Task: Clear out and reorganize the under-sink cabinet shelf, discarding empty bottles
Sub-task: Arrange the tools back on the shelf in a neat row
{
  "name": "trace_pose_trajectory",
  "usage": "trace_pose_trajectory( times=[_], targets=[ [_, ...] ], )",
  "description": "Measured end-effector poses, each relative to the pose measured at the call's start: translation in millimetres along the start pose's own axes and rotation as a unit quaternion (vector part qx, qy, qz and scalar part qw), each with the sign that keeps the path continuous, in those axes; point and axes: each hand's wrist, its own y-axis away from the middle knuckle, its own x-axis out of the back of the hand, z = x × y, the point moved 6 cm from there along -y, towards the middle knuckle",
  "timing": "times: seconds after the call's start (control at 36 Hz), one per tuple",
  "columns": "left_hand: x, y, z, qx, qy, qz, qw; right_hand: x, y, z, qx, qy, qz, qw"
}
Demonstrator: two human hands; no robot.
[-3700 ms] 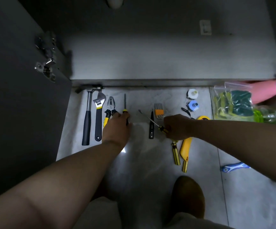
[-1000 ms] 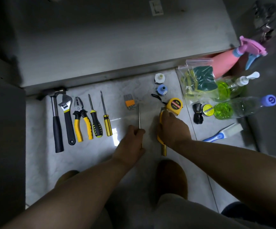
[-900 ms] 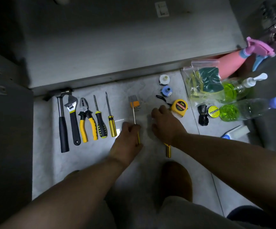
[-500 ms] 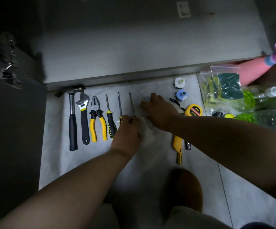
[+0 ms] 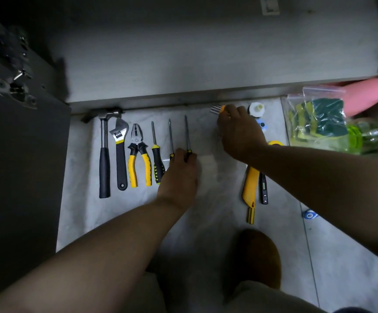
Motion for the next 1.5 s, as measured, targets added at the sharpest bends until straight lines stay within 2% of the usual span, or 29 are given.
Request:
trace_pose_trajectory(
  times=[0.06,0.14,0.28,0.33,0.44,0.64,0.83,0.94,1.08,1.14,1.19,1.31,1.39,1.5],
  targets=[
    [0,1,-1,-0.001,-0.004,-0.002,1.000,-1,18,3,-0.013,-0.057,0.004,0.998],
    [1,3,-2,-0.006,-0.004,-0.002,1.000,-10,56,11,-0.047,-0.121,-0.034,0.991],
    [3,8,-2,-0.014,-0.035,0.012,0.999,-35,120,25,-0.102,-0.115,-0.138,0.978],
    [4,9,-3,-0.026,-0.072,0.018,0.997,-40,136,26,-0.120,-0.123,-0.156,0.973],
    [4,12,-7,-0.038,-0.138,0.039,0.989,-42,147,18,-0.127,-0.152,-0.143,0.970],
    [-1,21,-13,-0.087,-0.187,0.053,0.977,-51,146,11,-0.182,-0.197,-0.142,0.953],
    [-9,26,7,-0.143,-0.182,0.035,0.972,-47,142,26,-0.158,-0.180,-0.108,0.965],
    [-16,27,15,-0.120,-0.162,0.032,0.979,-46,148,44,-0.137,-0.131,-0.106,0.976],
    [-24,31,28,-0.142,-0.138,0.016,0.980,-38,167,56,-0.139,-0.137,-0.024,0.980],
    [-28,31,33,-0.148,-0.125,0.006,0.981,-44,178,61,-0.192,-0.141,-0.039,0.970],
    [-31,32,39,-0.151,-0.113,0.000,0.982,-53,189,64,-0.238,-0.106,-0.091,0.961],
    [-39,35,45,-0.165,-0.091,-0.015,0.982,-66,200,62,-0.257,-0.068,-0.134,0.955],
    [-51,38,43,-0.172,-0.080,-0.054,0.980,-70,201,62,-0.300,-0.121,-0.159,0.933],
    [-58,40,41,-0.170,-0.070,-0.060,0.981,-77,201,61,-0.368,-0.255,-0.196,0.872]
  ],
)
